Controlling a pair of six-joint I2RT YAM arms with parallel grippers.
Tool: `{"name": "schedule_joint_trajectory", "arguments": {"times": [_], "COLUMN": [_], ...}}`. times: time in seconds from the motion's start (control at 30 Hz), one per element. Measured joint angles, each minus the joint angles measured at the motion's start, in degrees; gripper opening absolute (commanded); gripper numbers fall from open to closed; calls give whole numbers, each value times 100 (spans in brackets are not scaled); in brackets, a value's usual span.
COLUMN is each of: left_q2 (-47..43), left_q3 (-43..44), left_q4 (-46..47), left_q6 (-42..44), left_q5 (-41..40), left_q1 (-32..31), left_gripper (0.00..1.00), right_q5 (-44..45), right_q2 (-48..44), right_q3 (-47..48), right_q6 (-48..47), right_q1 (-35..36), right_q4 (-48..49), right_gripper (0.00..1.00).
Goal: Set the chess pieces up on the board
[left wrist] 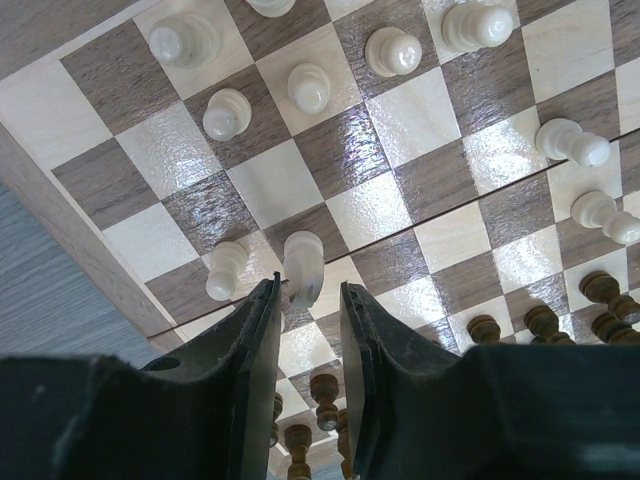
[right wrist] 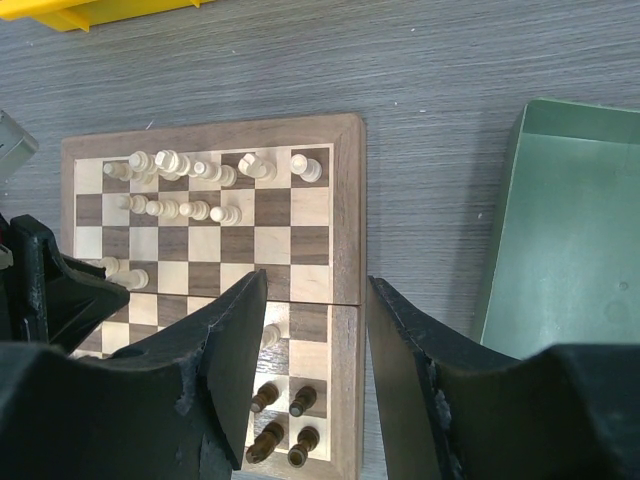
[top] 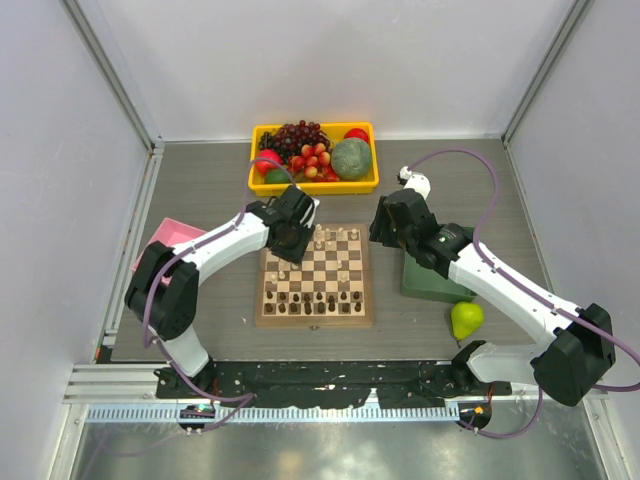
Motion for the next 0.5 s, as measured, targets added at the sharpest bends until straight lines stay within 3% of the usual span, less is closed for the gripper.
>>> {"name": "schedule_joint_trajectory", "arguments": {"times": [0.3, 0.5], "left_q2": [42, 42], "left_q3": [0, 0], "left_q4": [-2, -2], "left_q6": [17, 17], "left_q5": [0, 2], "left_q1": [0, 0], "left_gripper": [23, 7], "right_q5": [-7, -9], "right_q2": [0, 0], "right_q3": [0, -2], "right_q6": [2, 0], "right_q1": [-2, -2], "right_q4": [2, 2], "right_gripper": [50, 50]}}
